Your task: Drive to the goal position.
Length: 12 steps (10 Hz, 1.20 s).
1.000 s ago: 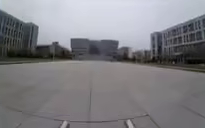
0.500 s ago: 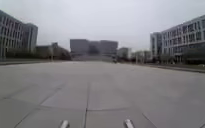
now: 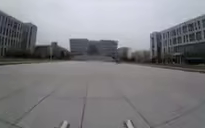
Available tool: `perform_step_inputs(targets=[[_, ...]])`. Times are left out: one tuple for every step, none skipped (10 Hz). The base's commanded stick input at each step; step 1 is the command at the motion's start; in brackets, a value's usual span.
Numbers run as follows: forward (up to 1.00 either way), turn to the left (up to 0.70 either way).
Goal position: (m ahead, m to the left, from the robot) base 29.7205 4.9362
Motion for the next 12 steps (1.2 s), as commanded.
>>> perform_step_inputs(targets=[[1.0, 0.0], [1.0, 0.0], [1.0, -0.09], [1.0, -0.38], [1.0, -0.13], [1.0, -0.05], [1.0, 0.0], [1.0, 0.0], [1.0, -0.35], [1.0, -0.4], [1.0, -0.4], [1.0, -0.26]])
